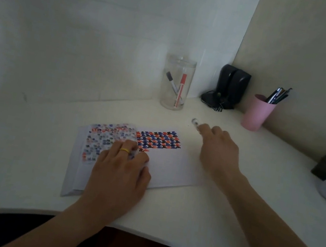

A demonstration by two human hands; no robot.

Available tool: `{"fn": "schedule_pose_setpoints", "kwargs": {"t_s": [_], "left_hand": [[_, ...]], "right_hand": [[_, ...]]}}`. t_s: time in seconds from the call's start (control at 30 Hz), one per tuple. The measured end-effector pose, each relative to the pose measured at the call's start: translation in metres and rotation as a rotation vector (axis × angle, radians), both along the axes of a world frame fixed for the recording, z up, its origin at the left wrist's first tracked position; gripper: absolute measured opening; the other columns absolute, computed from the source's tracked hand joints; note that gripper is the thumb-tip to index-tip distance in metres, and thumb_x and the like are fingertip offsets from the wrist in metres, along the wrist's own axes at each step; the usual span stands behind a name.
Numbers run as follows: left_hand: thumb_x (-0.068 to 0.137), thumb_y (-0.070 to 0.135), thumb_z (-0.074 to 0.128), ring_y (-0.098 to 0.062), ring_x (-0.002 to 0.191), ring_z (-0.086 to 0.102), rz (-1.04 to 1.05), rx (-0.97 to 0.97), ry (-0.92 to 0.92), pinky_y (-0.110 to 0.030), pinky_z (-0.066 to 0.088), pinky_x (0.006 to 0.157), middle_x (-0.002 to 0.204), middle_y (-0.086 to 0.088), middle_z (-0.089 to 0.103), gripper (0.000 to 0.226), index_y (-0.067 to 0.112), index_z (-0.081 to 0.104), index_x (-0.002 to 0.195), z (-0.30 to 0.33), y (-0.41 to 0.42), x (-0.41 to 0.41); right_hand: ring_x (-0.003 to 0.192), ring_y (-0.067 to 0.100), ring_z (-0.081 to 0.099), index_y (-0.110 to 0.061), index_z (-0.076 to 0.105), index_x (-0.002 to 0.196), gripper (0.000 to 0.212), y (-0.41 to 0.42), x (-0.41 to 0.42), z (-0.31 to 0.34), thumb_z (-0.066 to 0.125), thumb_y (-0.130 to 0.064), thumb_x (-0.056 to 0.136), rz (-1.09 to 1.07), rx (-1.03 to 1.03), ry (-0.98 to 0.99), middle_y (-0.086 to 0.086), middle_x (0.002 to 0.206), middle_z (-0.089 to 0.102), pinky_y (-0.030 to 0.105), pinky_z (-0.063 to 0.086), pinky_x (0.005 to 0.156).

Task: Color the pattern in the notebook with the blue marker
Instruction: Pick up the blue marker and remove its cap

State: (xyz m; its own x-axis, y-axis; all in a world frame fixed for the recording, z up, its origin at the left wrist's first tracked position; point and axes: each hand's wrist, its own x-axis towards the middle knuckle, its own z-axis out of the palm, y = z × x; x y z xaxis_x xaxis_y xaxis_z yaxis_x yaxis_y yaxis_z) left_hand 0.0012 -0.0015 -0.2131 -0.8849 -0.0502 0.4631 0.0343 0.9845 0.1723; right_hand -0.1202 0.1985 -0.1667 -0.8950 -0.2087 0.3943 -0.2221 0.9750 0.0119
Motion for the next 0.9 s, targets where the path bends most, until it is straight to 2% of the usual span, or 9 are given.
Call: {"fn": "schedule_pose_setpoints", "kwargs": {"t_s": [0.1, 0.2, 0.33, 0.4, 0.47, 0.53, 0.6, 0.73, 0.9], "left_hand": [[0.090, 0.041, 0.045, -0.024, 0.114, 0.054, -0.021, 0.037, -0.011, -0.042, 0.047, 0.085, 0.125, -0.001, 0.060, 0.030, 0.028, 0.068, 0.105, 0.003, -0.002, 0.001], [0.089, 0.049, 0.038, -0.022, 0.118, 0.052, -0.052, 0.092, -0.058, -0.042, 0.048, 0.090, 0.127, 0.003, 0.057, 0.040, 0.032, 0.068, 0.108, 0.008, -0.005, 0.003], [0.092, 0.055, 0.035, -0.014, 0.119, 0.048, -0.100, 0.127, -0.190, -0.038, 0.047, 0.097, 0.126, 0.011, 0.052, 0.045, 0.037, 0.070, 0.112, 0.026, -0.016, -0.004], [0.096, 0.052, 0.046, -0.010, 0.115, 0.051, -0.130, 0.164, -0.276, -0.035, 0.048, 0.096, 0.119, 0.012, 0.055, 0.034, 0.035, 0.074, 0.107, 0.039, -0.028, -0.020], [0.095, 0.047, 0.053, -0.010, 0.095, 0.061, -0.161, 0.236, -0.314, -0.036, 0.053, 0.089, 0.100, 0.011, 0.063, 0.030, 0.028, 0.076, 0.091, 0.052, -0.040, -0.043], [0.096, 0.047, 0.053, -0.010, 0.084, 0.065, -0.129, 0.239, -0.292, -0.037, 0.057, 0.083, 0.093, 0.011, 0.070, 0.029, 0.028, 0.075, 0.092, 0.061, -0.047, -0.067], [0.097, 0.048, 0.052, -0.010, 0.085, 0.066, -0.095, 0.204, -0.215, -0.037, 0.057, 0.084, 0.096, 0.013, 0.073, 0.027, 0.031, 0.073, 0.099, 0.066, -0.051, -0.090], [0.098, 0.048, 0.046, -0.008, 0.076, 0.065, -0.140, 0.211, 0.001, -0.037, 0.057, 0.078, 0.086, 0.016, 0.066, 0.027, 0.033, 0.068, 0.096, 0.059, -0.052, -0.117], [0.099, 0.050, 0.035, -0.010, 0.069, 0.062, -0.353, 0.069, 0.284, -0.029, 0.047, 0.067, 0.083, 0.007, 0.073, 0.045, 0.022, 0.070, 0.099, 0.042, -0.055, -0.105]], "right_hand": [[0.092, 0.025, 0.062, -0.018, 0.051, 0.139, 0.044, -0.029, -0.005, 0.010, 0.053, -0.006, 0.096, 0.178, -0.409, -0.018, 0.007, 0.116, 0.068, 0.035, 0.050, 0.073], [0.092, 0.021, 0.069, -0.013, 0.054, 0.143, 0.047, -0.052, -0.014, 0.021, 0.061, -0.009, 0.096, 0.311, -0.947, -0.308, 0.004, 0.119, 0.070, 0.022, 0.055, 0.075], [0.083, 0.016, 0.072, -0.003, 0.061, 0.135, 0.042, -0.068, -0.019, 0.010, 0.064, -0.001, 0.093, 0.415, -1.418, -0.696, 0.017, 0.124, 0.072, 0.025, 0.060, 0.079], [0.084, 0.018, 0.070, -0.001, 0.066, 0.128, 0.036, -0.069, -0.023, -0.004, 0.065, -0.001, 0.092, 0.404, -1.485, -0.733, 0.023, 0.121, 0.072, 0.027, 0.060, 0.078], [0.090, 0.022, 0.068, -0.002, 0.072, 0.119, 0.028, -0.066, -0.029, -0.014, 0.067, -0.002, 0.091, 0.403, -1.526, -0.744, 0.027, 0.115, 0.073, 0.033, 0.060, 0.083], [0.092, 0.023, 0.068, -0.002, 0.073, 0.116, 0.027, -0.064, -0.033, -0.018, 0.070, -0.003, 0.089, 0.409, -1.555, -0.751, 0.023, 0.110, 0.074, 0.037, 0.060, 0.085], [0.088, 0.018, 0.071, -0.004, 0.073, 0.117, 0.029, -0.062, -0.036, -0.022, 0.073, -0.008, 0.088, 0.410, -1.559, -0.737, 0.017, 0.107, 0.076, 0.033, 0.062, 0.080], [0.072, 0.012, 0.067, -0.005, 0.073, 0.113, 0.030, -0.062, -0.039, -0.024, 0.076, -0.021, 0.087, 0.404, -1.595, -0.704, 0.001, 0.084, 0.072, 0.024, 0.055, 0.069], [0.065, 0.015, 0.060, -0.002, 0.070, 0.101, 0.022, -0.062, -0.038, -0.021, 0.074, -0.019, 0.088, 0.433, -1.663, -0.680, 0.006, 0.073, 0.068, 0.029, 0.048, 0.061]]}}
